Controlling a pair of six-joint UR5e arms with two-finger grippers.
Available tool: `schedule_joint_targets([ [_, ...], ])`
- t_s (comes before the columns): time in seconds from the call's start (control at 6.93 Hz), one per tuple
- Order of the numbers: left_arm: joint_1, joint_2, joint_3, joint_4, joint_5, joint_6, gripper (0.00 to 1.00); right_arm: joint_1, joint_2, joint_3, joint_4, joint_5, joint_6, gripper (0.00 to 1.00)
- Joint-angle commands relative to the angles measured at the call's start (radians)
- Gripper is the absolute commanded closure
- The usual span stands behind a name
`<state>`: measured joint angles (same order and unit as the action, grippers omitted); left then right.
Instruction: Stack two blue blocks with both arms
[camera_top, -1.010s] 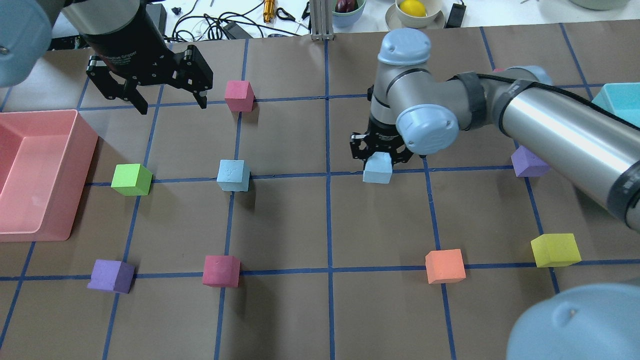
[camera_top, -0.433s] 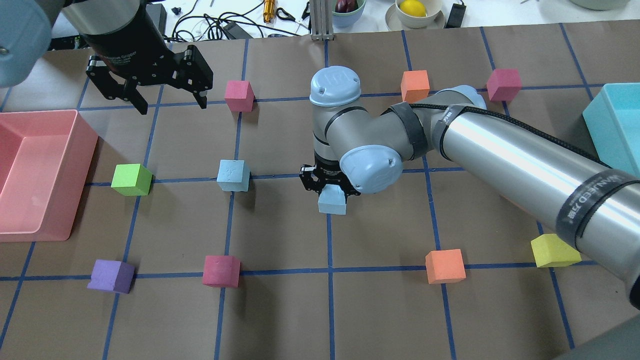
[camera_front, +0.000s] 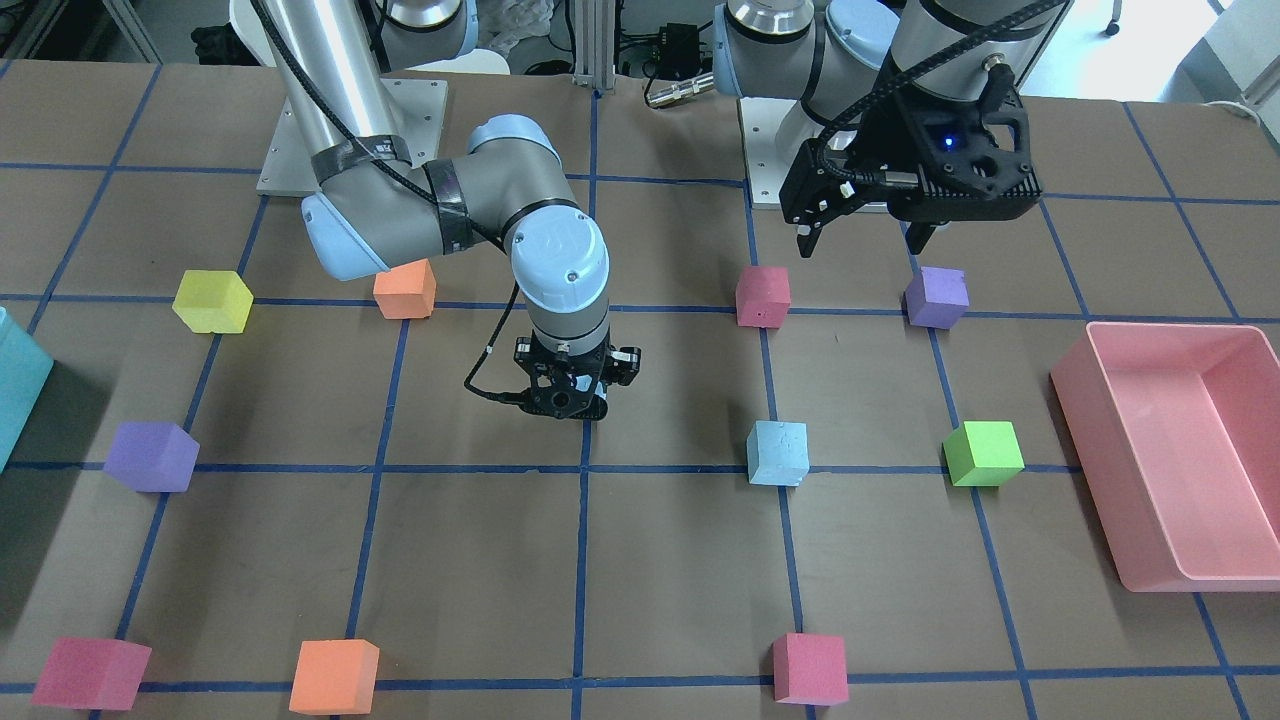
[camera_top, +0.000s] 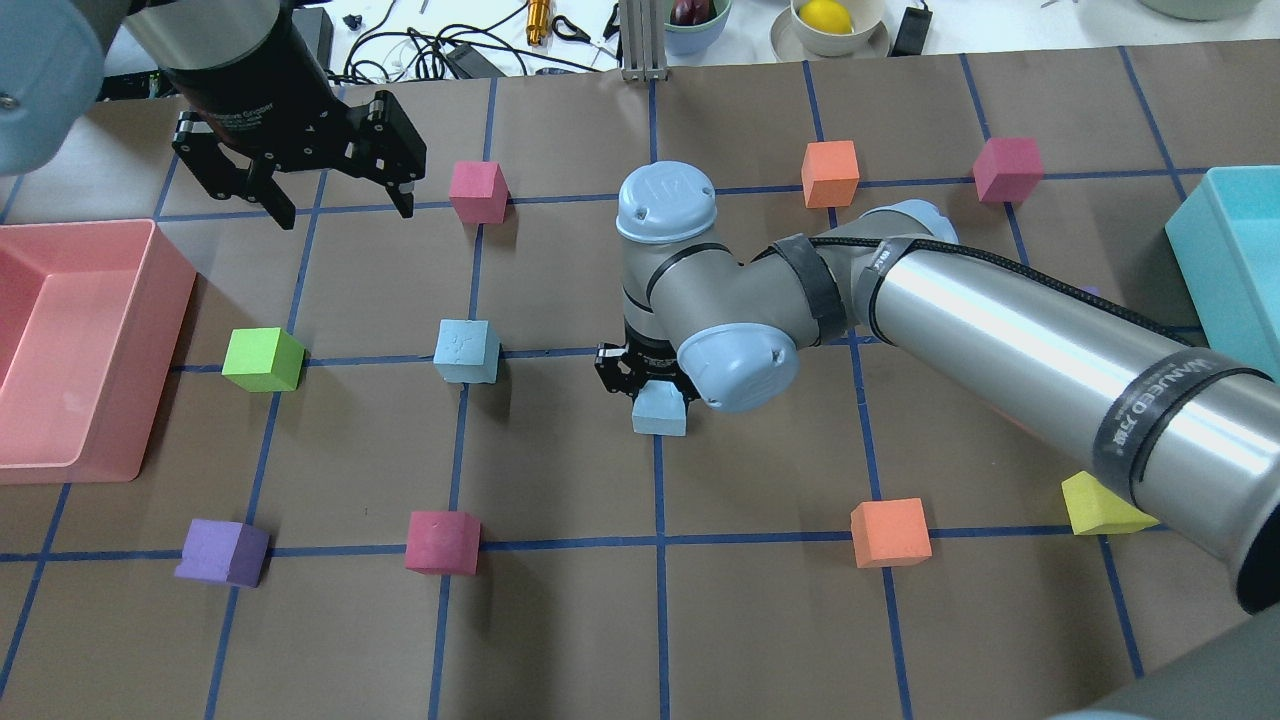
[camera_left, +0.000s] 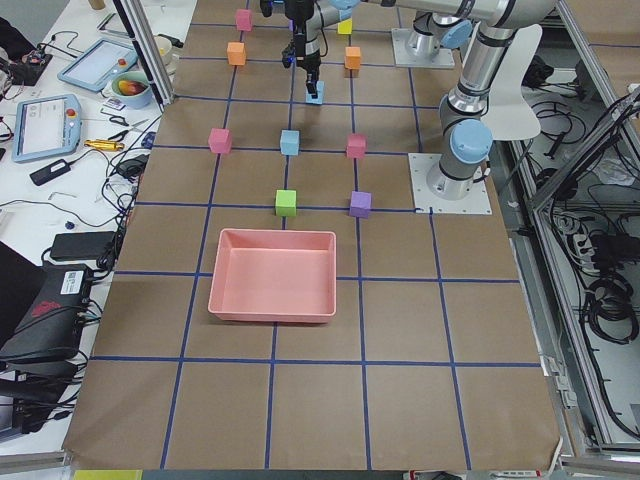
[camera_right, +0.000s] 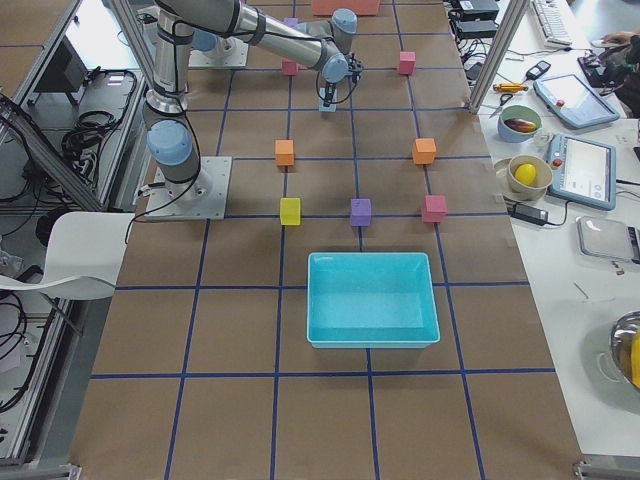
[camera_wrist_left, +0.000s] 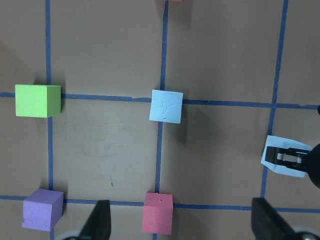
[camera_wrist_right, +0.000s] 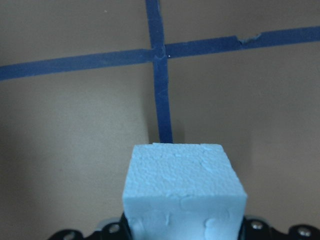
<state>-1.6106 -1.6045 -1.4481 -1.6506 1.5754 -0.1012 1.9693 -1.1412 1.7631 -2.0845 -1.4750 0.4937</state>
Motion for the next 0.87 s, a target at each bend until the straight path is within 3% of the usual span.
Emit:
schedule_joint_targets([
  [0.0, 0.000, 0.000, 0.000, 0.000, 0.000, 0.000, 0.00, 0.000, 0.003, 0.006, -0.008, 0.001, -0.026, 1.00],
  [0.14, 0.000, 0.000, 0.000, 0.000, 0.000, 0.000, 0.00, 0.000, 0.018, 0.010, -0.009, 0.019, -0.015, 1.00],
  [0.29, 0.000, 0.000, 0.000, 0.000, 0.000, 0.000, 0.00, 0.000, 0.021, 0.012, -0.009, 0.019, -0.015, 0.85],
  [0.43, 0.000, 0.000, 0.000, 0.000, 0.000, 0.000, 0.00, 0.000, 0.021, 0.012, -0.012, 0.019, -0.015, 0.57],
  [0.58, 0.000, 0.000, 0.000, 0.000, 0.000, 0.000, 0.00, 0.000, 0.023, 0.012, -0.014, 0.019, -0.015, 0.20],
  [0.72, 0.000, 0.003, 0.000, 0.000, 0.002, 0.000, 0.00, 0.000, 0.021, 0.010, -0.012, 0.019, -0.015, 0.00],
])
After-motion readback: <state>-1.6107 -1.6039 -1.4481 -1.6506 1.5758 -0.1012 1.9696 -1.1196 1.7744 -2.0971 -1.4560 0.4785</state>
